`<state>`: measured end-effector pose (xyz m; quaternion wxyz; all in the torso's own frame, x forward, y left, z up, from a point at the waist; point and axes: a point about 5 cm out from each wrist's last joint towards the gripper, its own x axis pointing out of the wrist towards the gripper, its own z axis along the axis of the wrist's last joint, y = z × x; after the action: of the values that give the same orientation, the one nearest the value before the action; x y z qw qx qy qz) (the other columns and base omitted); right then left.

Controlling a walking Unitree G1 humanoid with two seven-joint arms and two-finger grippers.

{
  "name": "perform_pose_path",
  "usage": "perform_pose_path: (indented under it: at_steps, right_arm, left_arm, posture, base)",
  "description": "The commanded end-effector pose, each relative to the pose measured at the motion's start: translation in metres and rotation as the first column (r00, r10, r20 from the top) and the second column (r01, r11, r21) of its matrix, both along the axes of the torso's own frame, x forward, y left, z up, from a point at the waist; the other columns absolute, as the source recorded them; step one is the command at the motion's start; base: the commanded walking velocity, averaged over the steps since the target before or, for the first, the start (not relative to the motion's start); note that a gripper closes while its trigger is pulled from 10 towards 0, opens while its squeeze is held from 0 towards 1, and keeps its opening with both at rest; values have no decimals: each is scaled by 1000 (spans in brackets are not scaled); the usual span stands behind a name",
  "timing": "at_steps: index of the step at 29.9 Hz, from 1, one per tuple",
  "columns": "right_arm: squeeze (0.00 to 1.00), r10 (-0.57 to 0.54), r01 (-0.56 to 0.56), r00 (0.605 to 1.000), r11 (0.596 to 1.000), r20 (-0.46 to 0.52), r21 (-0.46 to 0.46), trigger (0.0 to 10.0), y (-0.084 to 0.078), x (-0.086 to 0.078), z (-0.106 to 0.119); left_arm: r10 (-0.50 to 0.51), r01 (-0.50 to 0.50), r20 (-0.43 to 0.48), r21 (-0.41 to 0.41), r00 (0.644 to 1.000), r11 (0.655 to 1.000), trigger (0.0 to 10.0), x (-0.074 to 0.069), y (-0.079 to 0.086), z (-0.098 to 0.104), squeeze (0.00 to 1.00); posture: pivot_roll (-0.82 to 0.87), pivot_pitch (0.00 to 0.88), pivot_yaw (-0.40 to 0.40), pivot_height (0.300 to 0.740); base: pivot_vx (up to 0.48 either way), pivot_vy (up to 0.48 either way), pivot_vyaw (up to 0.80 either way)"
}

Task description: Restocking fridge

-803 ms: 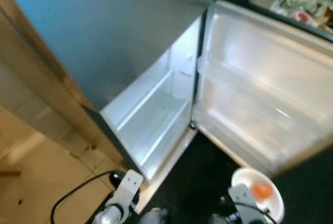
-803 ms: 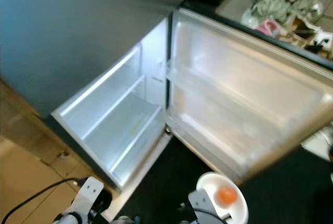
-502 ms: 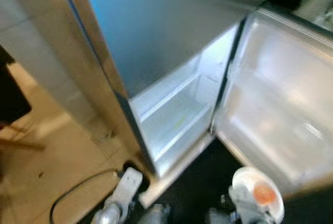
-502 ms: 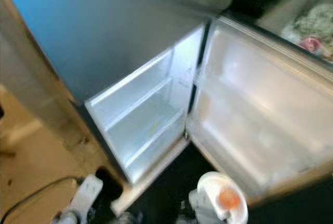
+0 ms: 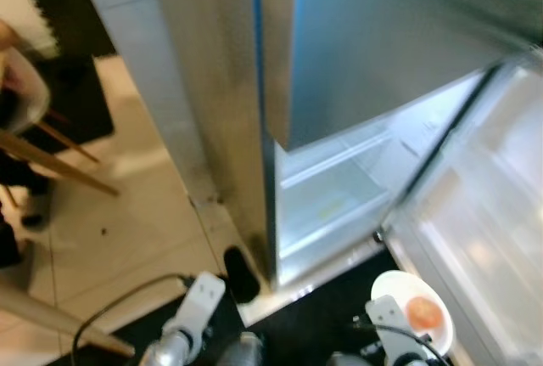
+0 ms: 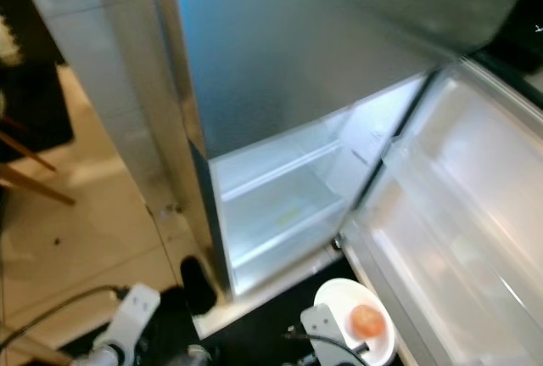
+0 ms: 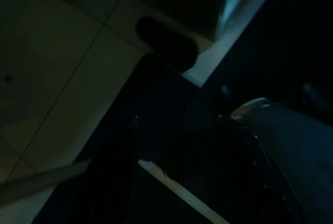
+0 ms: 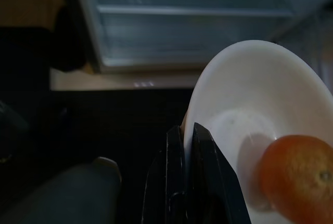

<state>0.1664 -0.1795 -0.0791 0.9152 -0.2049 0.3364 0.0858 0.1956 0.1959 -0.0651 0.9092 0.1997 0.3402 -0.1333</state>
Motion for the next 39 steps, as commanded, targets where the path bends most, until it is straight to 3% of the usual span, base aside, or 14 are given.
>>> perform_pose_path:
  at_steps: [1,23,39]
  right_arm:
    - [0,-13,13,999,1000,-34,-14,10000,-5,-11,-5]
    - [0,-23,23,999,1000,-32,-21,10000,-6,-12,-5]
    - [0,-42,42,999,999,-19,7,10000,-6,-11,-4]
  left_arm:
    - [6,-6,-33,-3,999,1000,10000,-9,0,-5,0]
    - [7,-7,-39,-4,999,1000,10000,-9,-1,-6,0]
    - [7,-7,-51,-13,999,1000,10000,-6,-5,-6,0]
  posture:
    - [-96,169,-8,723]
    - [-98,173,-10,723]
    - [-101,174,-11,723]
  base:
    - [0,0,800]
    - [0,0,790]
    - [0,0,56]
